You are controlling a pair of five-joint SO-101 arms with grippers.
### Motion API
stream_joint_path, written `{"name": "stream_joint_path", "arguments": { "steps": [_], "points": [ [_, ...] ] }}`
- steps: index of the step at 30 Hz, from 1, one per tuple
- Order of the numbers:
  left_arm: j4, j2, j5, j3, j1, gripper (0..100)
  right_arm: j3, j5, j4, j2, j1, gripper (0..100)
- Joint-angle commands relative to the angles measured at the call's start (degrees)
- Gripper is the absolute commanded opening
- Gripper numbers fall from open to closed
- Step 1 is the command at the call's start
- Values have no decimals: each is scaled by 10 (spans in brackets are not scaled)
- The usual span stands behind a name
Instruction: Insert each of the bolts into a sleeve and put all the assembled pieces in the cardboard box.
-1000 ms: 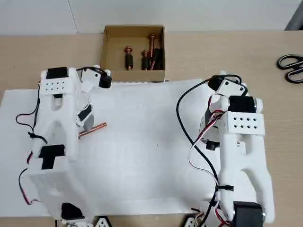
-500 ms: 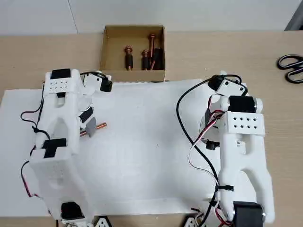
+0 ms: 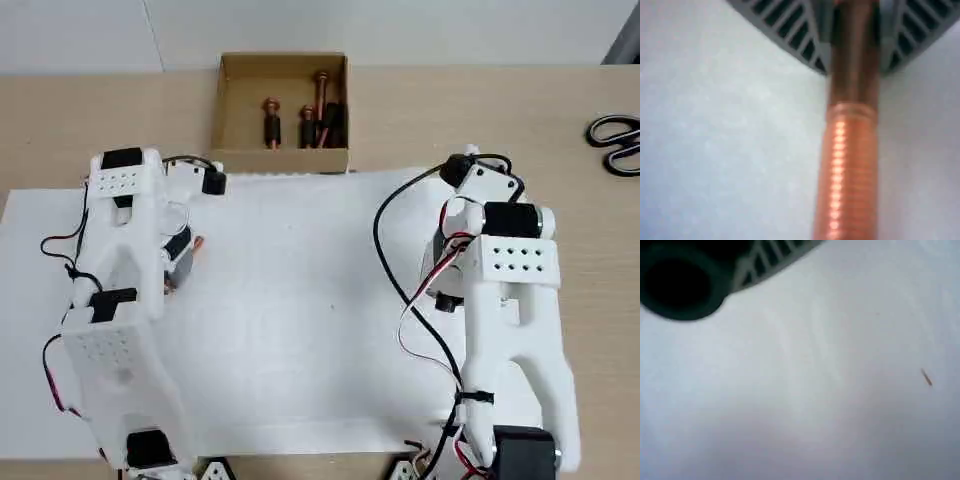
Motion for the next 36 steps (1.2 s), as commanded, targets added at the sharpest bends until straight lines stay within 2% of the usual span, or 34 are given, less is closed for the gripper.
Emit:
{"name": "stream_joint_path", "arguments": {
  "steps": [1,7,9,14,17,28,33,36],
  "points": [
    [6,33,69,-36,-7,6,-3,5,-8,-20,2,3],
    [7,-69,199,-42,13,6,-3,5,-8,-20,2,3],
    [7,-109,229,-24,44,6,-3,5,-8,-20,2,3],
    [7,-188,396,13,123,6,-3,5,-8,-20,2,3],
    [7,-211,456,19,152,6,-3,5,-8,-20,2,3],
    [4,-236,650,19,160,6,-3,6,-5,-20,4,3],
    [4,-232,822,19,171,6,-3,6,-5,-20,4,3],
    [5,-230,892,20,170,6,-3,6,-5,-20,4,3]
  ]
}}
